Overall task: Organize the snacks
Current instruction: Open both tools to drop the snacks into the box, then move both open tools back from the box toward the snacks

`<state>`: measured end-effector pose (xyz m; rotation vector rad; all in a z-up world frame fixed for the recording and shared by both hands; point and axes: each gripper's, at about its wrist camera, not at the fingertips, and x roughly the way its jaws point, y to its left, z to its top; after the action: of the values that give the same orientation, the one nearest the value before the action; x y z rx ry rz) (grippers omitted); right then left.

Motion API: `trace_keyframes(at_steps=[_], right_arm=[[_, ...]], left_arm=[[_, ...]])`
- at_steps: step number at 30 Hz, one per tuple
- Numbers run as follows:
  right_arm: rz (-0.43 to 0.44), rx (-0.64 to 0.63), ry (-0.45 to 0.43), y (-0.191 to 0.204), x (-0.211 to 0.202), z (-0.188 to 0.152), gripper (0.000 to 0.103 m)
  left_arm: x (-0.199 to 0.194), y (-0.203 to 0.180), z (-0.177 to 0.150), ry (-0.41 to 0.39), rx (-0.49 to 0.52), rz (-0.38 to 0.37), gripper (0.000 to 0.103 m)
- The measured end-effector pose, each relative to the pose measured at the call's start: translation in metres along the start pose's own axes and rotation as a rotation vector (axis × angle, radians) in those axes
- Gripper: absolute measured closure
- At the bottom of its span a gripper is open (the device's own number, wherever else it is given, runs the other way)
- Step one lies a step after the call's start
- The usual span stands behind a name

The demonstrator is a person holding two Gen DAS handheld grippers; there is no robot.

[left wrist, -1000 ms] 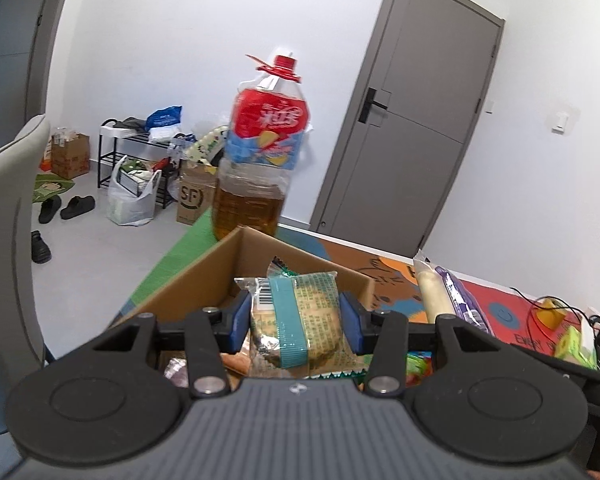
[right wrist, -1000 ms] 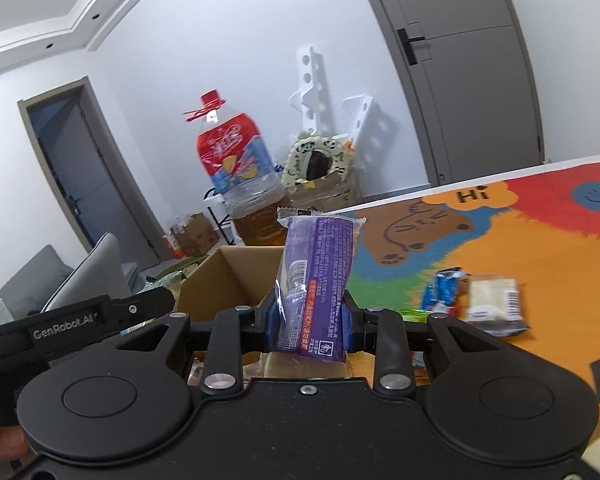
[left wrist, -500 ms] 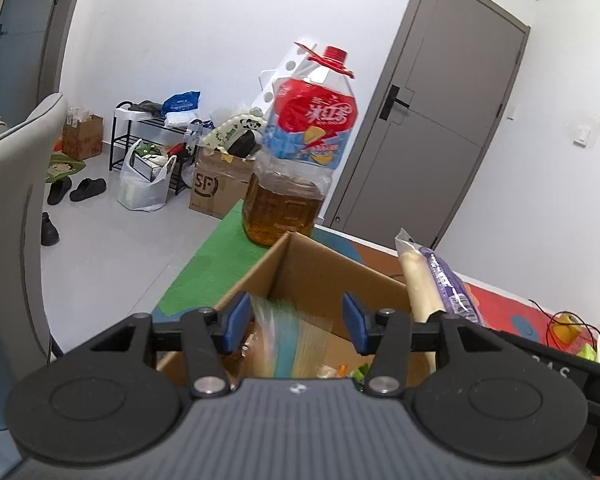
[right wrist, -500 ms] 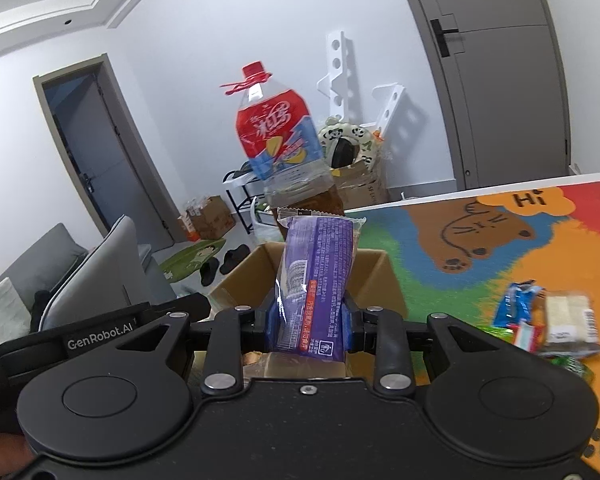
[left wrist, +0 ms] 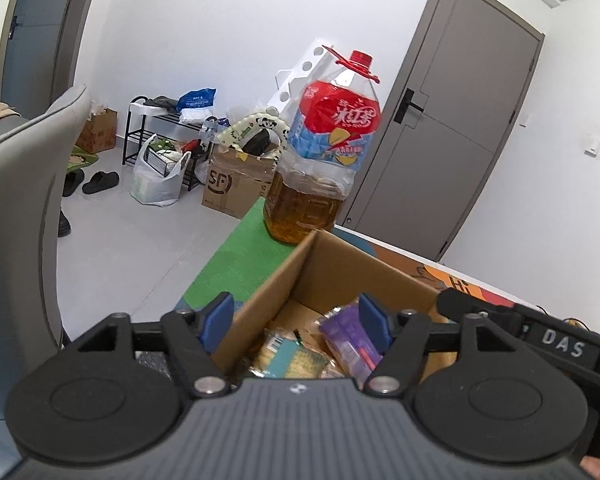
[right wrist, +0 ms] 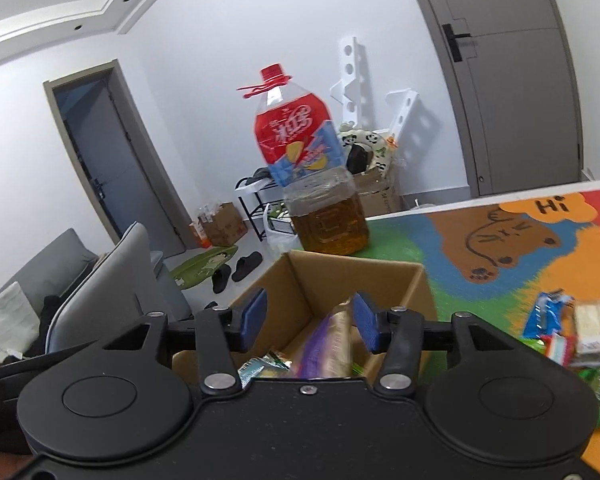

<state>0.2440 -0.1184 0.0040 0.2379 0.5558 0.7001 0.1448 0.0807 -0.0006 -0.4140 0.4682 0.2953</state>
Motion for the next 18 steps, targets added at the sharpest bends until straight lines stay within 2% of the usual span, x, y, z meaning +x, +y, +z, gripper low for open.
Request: trace_keyframes(at_steps=[8, 10, 14, 18], right_arm=[[-0.039, 0.036, -0.008, -0.024, -0.028, -0.003, 0.043], [-0.05, 0.044, -0.011, -0.03, -0.036, -0.005, 0.038], [-0.063, 0.055, -0.014, -0.042, -0.048, -0.006, 0.033], [-0.066, 0.068, -0.023, -0.052, -0.059, -0.007, 0.022]], left_arm=[[-0.01, -0.021, -0.007, -0.003, 0.025, -0.002, 0.018], [-0.012, -0.027, -0.01, 0.002, 0.029, -0.006, 0.016], [-0.014, -0.039, -0.015, 0.01, 0.051, -0.004, 0.01], [-0.018, -0.049, -0.019, 0.018, 0.062, -0.011, 0.008]])
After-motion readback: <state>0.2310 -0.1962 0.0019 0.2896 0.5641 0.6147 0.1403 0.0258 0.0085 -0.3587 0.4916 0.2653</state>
